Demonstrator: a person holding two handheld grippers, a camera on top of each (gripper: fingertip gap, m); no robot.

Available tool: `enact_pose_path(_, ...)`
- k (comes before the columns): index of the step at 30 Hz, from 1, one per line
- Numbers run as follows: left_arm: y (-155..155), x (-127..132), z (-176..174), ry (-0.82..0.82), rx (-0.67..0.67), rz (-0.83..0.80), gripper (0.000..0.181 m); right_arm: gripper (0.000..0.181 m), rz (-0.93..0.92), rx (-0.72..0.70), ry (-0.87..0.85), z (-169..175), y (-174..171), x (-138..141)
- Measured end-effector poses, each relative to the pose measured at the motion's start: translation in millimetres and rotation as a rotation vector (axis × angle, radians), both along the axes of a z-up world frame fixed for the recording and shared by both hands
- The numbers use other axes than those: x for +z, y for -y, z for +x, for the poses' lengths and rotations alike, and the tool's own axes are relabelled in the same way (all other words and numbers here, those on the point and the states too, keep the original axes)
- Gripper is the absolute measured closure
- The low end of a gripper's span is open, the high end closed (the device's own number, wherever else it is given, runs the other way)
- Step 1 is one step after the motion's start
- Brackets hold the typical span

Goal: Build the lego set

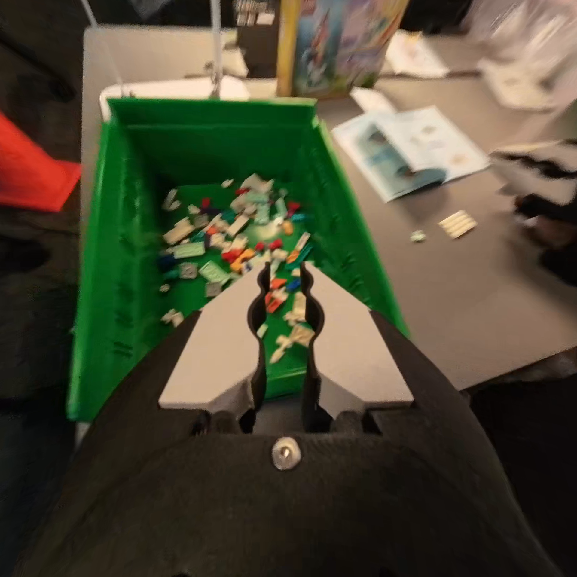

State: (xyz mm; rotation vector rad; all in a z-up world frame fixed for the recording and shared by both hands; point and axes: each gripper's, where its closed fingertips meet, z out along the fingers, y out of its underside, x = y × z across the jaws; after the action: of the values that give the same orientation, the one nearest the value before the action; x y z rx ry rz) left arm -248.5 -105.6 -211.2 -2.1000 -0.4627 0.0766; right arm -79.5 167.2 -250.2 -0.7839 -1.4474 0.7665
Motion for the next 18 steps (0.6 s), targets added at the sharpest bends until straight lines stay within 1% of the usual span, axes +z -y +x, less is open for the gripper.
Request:
enact_pose_path(2,4,-21,-13,0.025,-0.034,-0.133,0.163,0.176,0.005,-0.004,0.002,0,0,-1)
enact_pose_path(3,4,-30,-15,0.04,-0.066,-0.178,0.169,0.176,0.005,-0.006,0.004,-1,-1,-1)
enact_pose_path(4,3,-38,-16,0.069,-0.102,-0.218,0.171,0.176,0.004,-0.008,0.003,0,-1,-1)
enact_pose_path(6,3,-52,-11,0.145,-0.188,-0.292,0.168,0.176,0.001,-0.01,0.001,0,-2,0)
enact_pose_path(7,4,-59,-12,0.178,-0.2,-0.33,0.168,0.176,-0.002,-0.012,0.0,0,-3,0)
enact_pose_path(9,6,-68,-22,0.179,-0.18,-0.39,0.168,0.176,-0.006,-0.01,0.0,0,-3,0)
enact_pose_path(14,10,-75,-54,0.097,-0.084,-0.47,0.161,0.176,-0.001,-0.01,0.003,-1,-2,-1)
enact_pose_path(15,12,-76,-61,0.066,-0.054,-0.486,0.163,0.176,-0.001,-0.009,0.003,-1,-2,-1)
enact_pose_path(17,10,-74,-79,-0.026,0.021,-0.496,0.18,0.176,-0.003,-0.008,0.004,-1,-2,-1)
enact_pose_path(18,5,-72,-84,-0.062,0.031,-0.476,0.181,0.176,-0.003,-0.007,0.005,-1,-2,-1)
